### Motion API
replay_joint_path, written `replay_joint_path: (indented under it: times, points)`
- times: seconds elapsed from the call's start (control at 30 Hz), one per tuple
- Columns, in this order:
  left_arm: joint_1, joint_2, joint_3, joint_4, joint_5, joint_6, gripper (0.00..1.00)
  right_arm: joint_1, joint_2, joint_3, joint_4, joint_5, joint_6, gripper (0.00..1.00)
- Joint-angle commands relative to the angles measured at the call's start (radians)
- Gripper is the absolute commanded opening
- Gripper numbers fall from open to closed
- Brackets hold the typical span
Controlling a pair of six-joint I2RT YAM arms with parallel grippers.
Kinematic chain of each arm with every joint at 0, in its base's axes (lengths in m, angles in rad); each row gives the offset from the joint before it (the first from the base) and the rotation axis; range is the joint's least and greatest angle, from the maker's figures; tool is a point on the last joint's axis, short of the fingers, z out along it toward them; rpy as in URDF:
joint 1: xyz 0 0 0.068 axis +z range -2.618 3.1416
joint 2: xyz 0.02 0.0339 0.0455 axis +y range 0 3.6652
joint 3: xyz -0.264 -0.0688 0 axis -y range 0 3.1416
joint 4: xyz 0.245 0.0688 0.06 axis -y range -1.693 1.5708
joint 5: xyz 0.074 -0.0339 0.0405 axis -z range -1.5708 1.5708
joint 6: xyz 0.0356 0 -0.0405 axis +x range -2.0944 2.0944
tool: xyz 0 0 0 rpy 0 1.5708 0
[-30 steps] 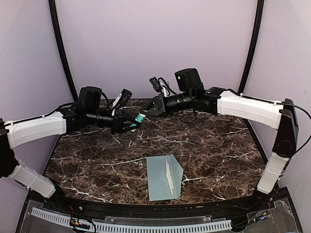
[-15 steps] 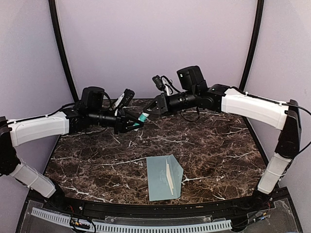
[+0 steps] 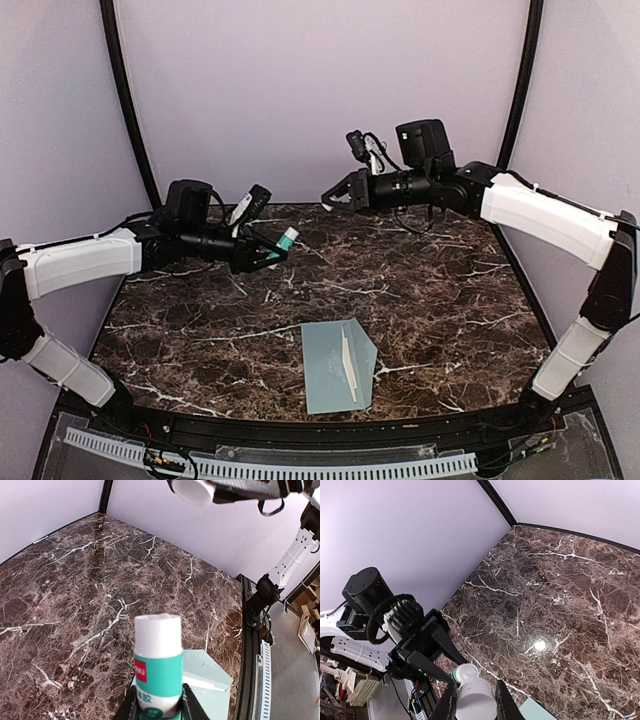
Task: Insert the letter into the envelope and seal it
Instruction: Place the solid glue cap at the center of the board.
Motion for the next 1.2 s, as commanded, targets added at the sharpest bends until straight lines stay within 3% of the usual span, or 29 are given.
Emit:
replay_joint_path:
  times: [0.0,0.2,0.27,0.43,0.63,1.17]
  points:
    - [0.129,-0.074,0.004,0.04,0.003,-0.091,0.0,0.021,-0.015,-0.022,-0.019,0.067,-0.046,0.02]
    - [0.48,-0.194,-0.043,0.145,-0.005,-0.213,0.02,0.15,0.054,-0.06,-0.048,0.261,-0.084,0.02]
    - [0.533,-0.231,-0.064,0.159,-0.041,-0.223,0.02,0.205,0.097,-0.06,-0.041,0.338,-0.089,0.03]
    - [0.554,-0.268,-0.069,0.138,-0.09,-0.191,0.02,0.301,0.225,-0.031,0.029,0.467,-0.086,0.03]
    - [0.555,-0.242,-0.07,0.167,0.009,-0.196,0.02,0.369,0.419,0.07,0.023,0.703,-0.096,0.04]
    - [0.553,-0.22,-0.095,0.229,0.085,-0.227,0.02,0.374,0.714,0.313,0.022,0.7,-0.151,0.15]
